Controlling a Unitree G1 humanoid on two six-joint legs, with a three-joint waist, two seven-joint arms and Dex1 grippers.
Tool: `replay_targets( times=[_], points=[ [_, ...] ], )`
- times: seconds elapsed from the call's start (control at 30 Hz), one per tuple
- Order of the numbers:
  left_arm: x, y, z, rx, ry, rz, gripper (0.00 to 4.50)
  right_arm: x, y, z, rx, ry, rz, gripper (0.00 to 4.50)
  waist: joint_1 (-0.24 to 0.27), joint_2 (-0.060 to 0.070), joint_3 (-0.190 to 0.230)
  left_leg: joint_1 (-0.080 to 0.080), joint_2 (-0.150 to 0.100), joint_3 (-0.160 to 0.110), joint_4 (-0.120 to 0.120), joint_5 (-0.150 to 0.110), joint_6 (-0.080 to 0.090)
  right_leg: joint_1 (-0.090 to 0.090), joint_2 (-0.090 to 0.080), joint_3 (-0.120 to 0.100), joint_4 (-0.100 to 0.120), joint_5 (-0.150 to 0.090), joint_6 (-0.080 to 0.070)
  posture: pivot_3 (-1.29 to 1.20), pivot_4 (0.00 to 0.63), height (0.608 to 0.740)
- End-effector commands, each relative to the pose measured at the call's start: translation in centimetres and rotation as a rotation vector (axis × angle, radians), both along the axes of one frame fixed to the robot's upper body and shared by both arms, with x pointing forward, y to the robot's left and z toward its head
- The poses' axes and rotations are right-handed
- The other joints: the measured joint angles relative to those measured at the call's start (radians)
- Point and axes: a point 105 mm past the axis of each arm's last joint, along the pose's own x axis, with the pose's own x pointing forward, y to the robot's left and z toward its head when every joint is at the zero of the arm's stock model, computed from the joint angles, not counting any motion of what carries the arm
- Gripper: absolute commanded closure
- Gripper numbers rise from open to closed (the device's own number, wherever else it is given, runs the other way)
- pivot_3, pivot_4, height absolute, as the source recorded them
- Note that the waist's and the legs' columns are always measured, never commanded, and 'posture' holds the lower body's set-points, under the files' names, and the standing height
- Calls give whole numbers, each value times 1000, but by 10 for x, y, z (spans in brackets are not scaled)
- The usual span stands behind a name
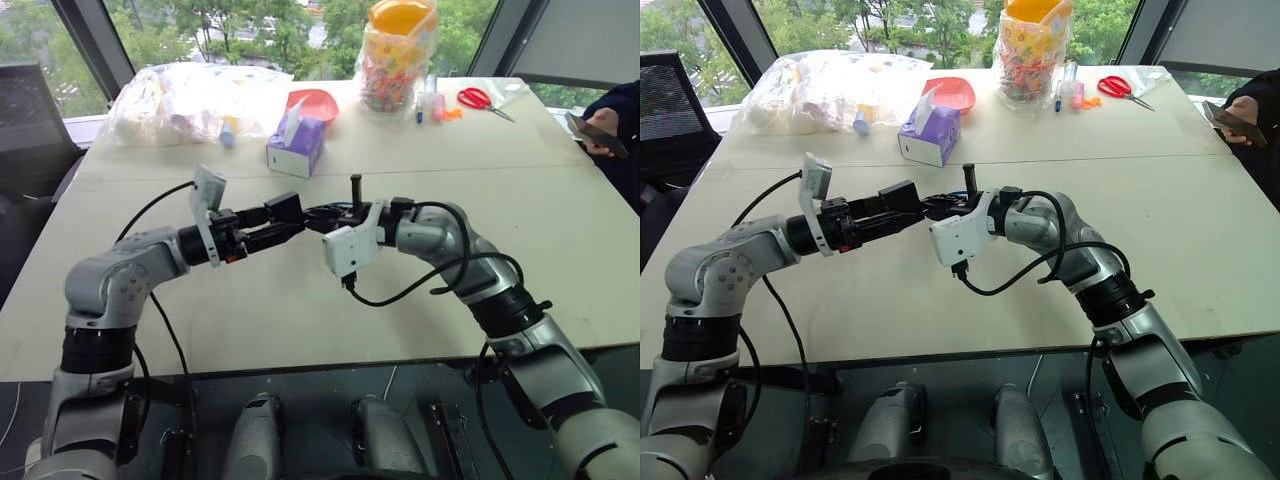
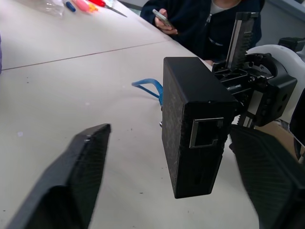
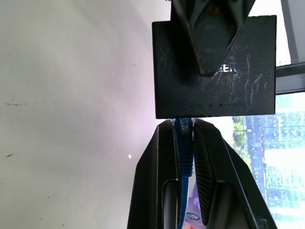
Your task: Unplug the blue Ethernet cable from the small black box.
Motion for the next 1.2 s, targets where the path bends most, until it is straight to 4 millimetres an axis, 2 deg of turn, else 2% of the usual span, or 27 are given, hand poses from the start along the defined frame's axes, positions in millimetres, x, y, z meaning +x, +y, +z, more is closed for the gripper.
replay_targets(
  times=[0.03, 0.17, 0.2, 0.3, 0.43, 0.47, 0.5, 0.53, 0.6, 0.73, 0.87, 1.2],
  points=[
    [1, 0, 12, -7, -52, 0, 2087, -7, 4, 12, 27, -32, 28, 4500, 0, 0, 0, 0, 0, 0, 0, 0, 0, 0, 0, 0, 0, 0, 0, 0, 150, 735],
    [0, 2, 10, 0, -55, 2, 3731, -7, 3, 11, 21, -29, 29, 4500, 0, 0, 0, 0, 0, 0, 0, 0, 0, 0, 0, 0, 0, 0, 0, 0, 150, 735],
    [0, 2, 10, 4, -56, 4, 3988, -7, 3, 12, 20, -27, 29, 4500, 0, 0, 0, 0, 0, 0, 0, 0, 0, 0, 0, 0, 0, 0, 0, 0, 150, 735],
    [1, 5, 8, 22, -59, 10, 3979, -6, 2, 14, 47, 28, 25, 4500, 0, 0, 0, 0, 0, 0, 0, 0, 0, 0, 0, 0, 0, 0, 0, 0, 150, 735],
    [-2, 11, 9, 49, -76, -12, 3979, -7, -5, 16, 136, 330, 11, 4500, 0, 0, 0, 0, 0, 0, 0, 0, 0, 0, 0, 0, 0, 0, 0, 0, 150, 735],
    [-7, 15, 13, 59, -94, -48, 3979, -13, -10, 23, 180, 517, 34, 4500, 0, 0, 0, 0, 0, 0, 0, 0, 0, 0, 0, 0, 0, 0, 0, 0, 150, 735],
    [-12, 18, 17, 62, -118, -77, 3979, -20, -13, 29, 202, 665, 73, 3543, 0, 0, 0, 0, 0, 0, 0, 0, 0, 0, 0, 0, 0, 0, 0, 0, 150, 735],
    [-15, 20, 21, 63, -144, -101, 3979, -26, -15, 35, 219, 793, 107, 3219, 0, 0, 0, 0, 0, 0, 0, 0, 0, 0, 0, 0, 0, 0, 0, 0, 150, 735],
    [-20, 23, 25, 71, -173, -143, 3979, -32, -21, 46, 263, 1020, 145, 2198, 1, 0, 0, 0, 0, 0, 0, 0, 0, 0, 0, 0, 0, 0, 0, 0, 150, 735],
    [-23, 24, 33, 63, -205, -193, 3979, -29, -28, 65, 366, 1305, 178, 136, 1, 0, 0, 0, 1, 0, 0, 0, 0, 0, -1, 0, 0, 0, -1, 0, 150, 735],
    [-27, 23, 36, 58, -205, -232, 3979, -20, -25, 70, 445, 1466, 186, 54, 0, 0, 0, -1, 0, 0, -1, 0, 0, -1, -1, 0, -1, 0, -1, 0, 150, 735],
    [-27, 22, 43, 33, -204, -244, 3979, -21, -8, 49, 376, 1507, 140, 54, 1, 0, 0, -6, 0, 0, -2, 0, 1, -7, 0, 0, 0, 0, 0, 0, 150, 735]
  ],
)
